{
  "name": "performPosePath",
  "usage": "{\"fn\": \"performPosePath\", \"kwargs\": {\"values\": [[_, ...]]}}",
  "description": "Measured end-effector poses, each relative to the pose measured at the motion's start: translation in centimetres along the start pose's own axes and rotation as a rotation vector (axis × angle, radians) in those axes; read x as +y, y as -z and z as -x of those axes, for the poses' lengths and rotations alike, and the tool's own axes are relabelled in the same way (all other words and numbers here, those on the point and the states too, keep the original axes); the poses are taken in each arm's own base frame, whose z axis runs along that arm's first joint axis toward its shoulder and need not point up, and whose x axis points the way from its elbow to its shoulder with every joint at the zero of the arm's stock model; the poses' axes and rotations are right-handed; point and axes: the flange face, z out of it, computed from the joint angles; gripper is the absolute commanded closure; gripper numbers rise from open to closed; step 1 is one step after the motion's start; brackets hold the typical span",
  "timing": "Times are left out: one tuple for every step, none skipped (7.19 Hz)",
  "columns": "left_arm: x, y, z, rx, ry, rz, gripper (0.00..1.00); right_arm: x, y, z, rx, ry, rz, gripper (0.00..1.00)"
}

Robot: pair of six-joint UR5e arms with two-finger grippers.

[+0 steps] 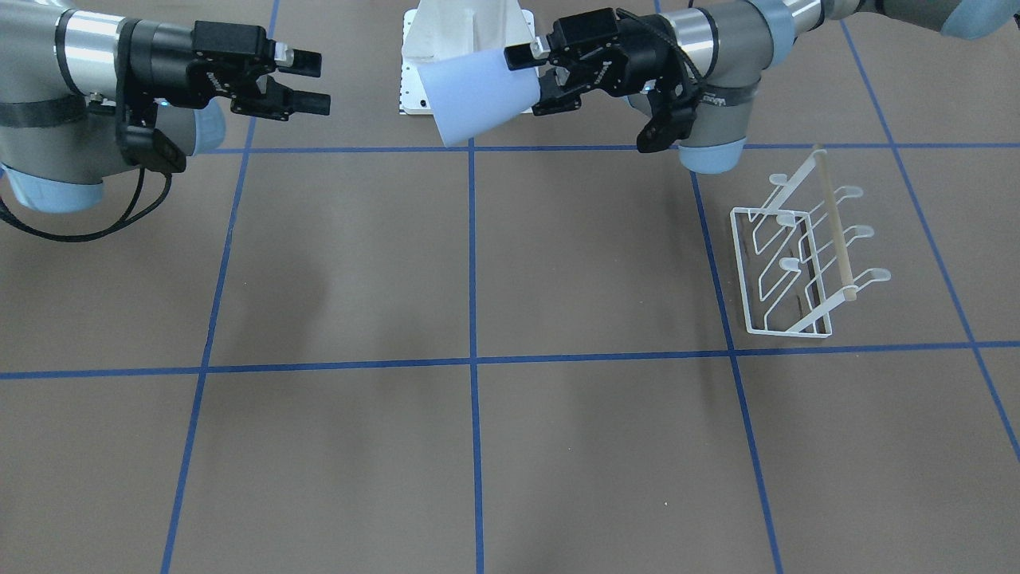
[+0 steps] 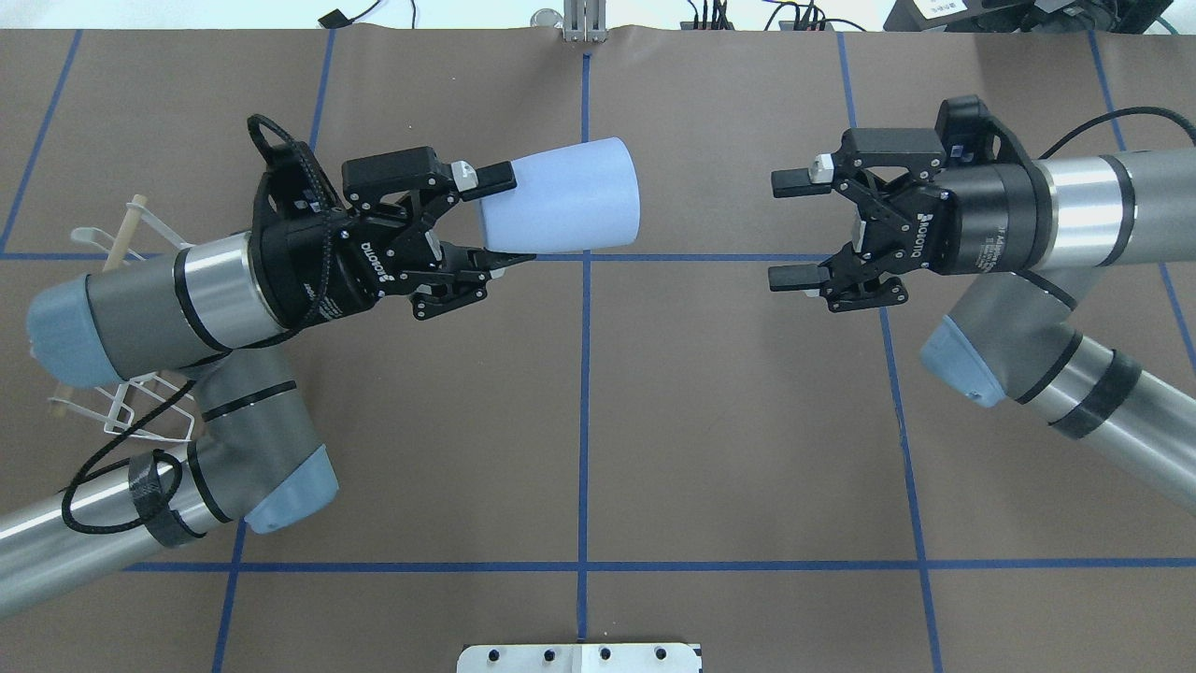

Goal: Hang cup on cup holder
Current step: 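Open the right gripper and release the cup to the left gripper, then carry the cup with the left gripper toward the rack while the right arm withdraws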

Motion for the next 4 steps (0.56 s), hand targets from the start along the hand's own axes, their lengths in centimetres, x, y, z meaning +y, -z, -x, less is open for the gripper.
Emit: {"fn": "performPosePath", "kwargs": {"values": [[-3.4, 1.6, -1.8, -0.102, -0.102, -0.027, 1.0, -0.9, 2.4, -1.0, 0.037, 0.083, -0.047, 0.0], [-7.4, 3.8, -4.8, -0.217, -0.181, -0.056, 1.0, -1.9, 4.7, -2.3, 0.086, 0.164, -0.099, 0.0], [-10.9, 6.4, -8.3, -0.327, -0.232, -0.083, 1.0, -2.8, 6.1, -3.4, 0.137, 0.226, -0.139, 0.0], [-13.6, 9.0, -11.8, -0.438, -0.278, -0.108, 1.0, -3.6, 7.1, -3.9, 0.184, 0.259, -0.176, 0.0]]}}
